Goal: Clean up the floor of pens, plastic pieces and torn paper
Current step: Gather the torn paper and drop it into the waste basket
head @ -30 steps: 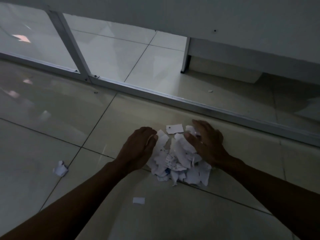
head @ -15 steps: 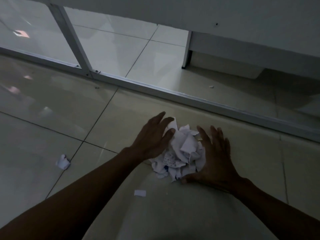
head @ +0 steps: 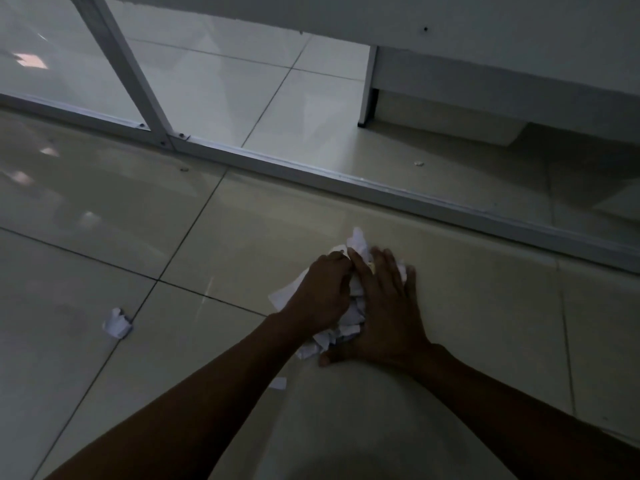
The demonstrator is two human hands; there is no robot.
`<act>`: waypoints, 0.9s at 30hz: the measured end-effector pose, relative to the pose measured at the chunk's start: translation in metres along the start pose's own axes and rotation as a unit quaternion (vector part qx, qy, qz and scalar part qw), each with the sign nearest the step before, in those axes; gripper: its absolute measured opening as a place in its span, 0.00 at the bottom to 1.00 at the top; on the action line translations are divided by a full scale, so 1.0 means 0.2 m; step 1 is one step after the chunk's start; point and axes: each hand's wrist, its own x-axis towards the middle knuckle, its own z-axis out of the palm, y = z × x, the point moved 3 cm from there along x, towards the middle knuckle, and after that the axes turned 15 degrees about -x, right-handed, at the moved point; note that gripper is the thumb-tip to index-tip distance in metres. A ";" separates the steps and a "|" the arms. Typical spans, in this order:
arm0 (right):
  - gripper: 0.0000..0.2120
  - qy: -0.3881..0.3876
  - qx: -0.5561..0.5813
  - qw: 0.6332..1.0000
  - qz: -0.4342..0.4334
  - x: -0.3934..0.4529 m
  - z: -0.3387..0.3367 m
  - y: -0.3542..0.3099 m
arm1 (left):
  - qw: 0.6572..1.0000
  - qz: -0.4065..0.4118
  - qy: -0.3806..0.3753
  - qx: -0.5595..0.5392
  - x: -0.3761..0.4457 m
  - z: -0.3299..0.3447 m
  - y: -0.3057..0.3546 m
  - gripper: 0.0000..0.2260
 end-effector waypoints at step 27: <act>0.22 0.172 -0.048 0.984 -0.022 0.02 0.00 -0.11 | 0.962 -0.042 0.270 0.027 -0.26 -0.34 -0.09 0.14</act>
